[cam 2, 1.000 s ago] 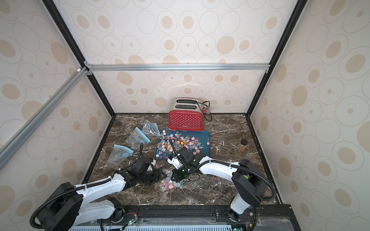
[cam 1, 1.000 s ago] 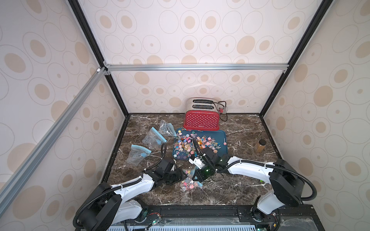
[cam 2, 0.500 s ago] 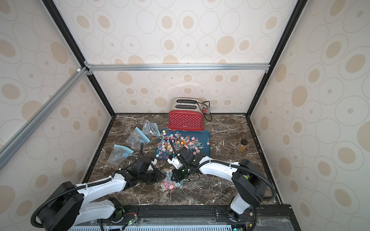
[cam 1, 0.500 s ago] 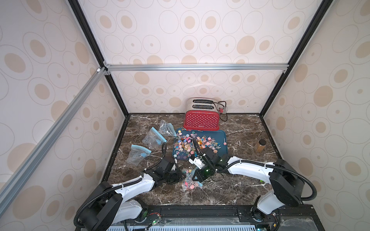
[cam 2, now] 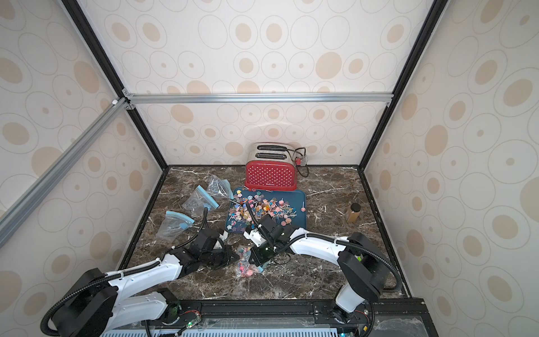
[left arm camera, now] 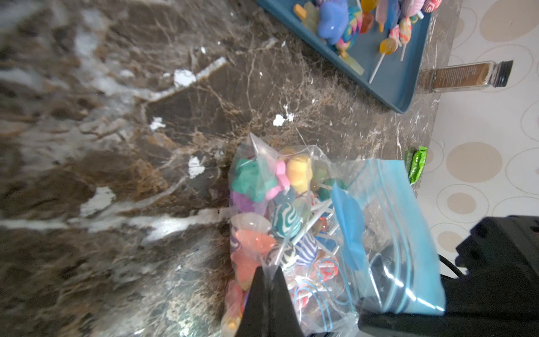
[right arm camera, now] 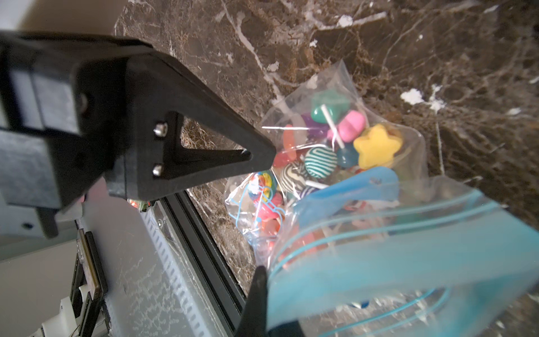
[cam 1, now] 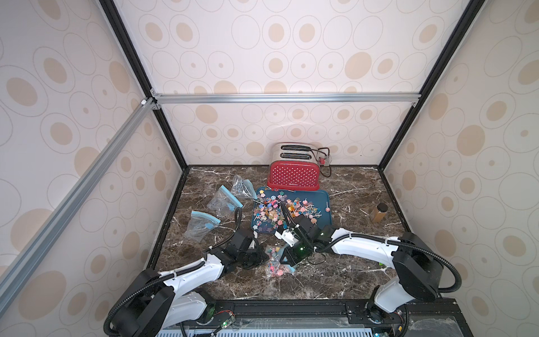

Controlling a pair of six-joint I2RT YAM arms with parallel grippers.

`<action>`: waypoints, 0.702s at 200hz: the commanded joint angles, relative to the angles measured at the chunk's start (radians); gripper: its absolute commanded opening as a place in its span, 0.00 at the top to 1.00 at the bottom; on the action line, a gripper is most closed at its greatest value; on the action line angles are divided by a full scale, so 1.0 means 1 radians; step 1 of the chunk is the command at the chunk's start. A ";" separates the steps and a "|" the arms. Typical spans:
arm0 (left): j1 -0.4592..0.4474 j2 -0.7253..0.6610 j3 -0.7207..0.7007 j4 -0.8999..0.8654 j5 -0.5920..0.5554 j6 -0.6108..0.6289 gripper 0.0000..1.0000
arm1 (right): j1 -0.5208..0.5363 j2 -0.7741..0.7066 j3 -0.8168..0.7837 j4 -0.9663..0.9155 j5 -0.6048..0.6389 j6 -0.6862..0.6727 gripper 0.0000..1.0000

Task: Pour candies out of the ziploc bag
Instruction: Pick up the ziploc bag from the center of the board.

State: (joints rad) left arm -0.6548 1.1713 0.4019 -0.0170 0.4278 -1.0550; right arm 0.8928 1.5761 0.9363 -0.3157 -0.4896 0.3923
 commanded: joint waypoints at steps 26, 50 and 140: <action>-0.007 -0.036 0.045 -0.019 -0.031 0.013 1.00 | 0.009 -0.043 0.104 -0.080 0.095 0.011 1.00; -0.006 -0.027 0.074 -0.021 -0.047 0.020 1.00 | 0.009 -0.057 0.157 -0.117 0.144 0.017 1.00; 0.017 0.087 0.406 -0.129 -0.121 0.142 1.00 | -0.054 -0.052 0.321 -0.262 0.310 -0.011 1.00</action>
State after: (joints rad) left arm -0.6529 1.2217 0.6739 -0.1081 0.3367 -0.9909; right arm 0.8791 1.5402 1.2087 -0.5247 -0.2363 0.4015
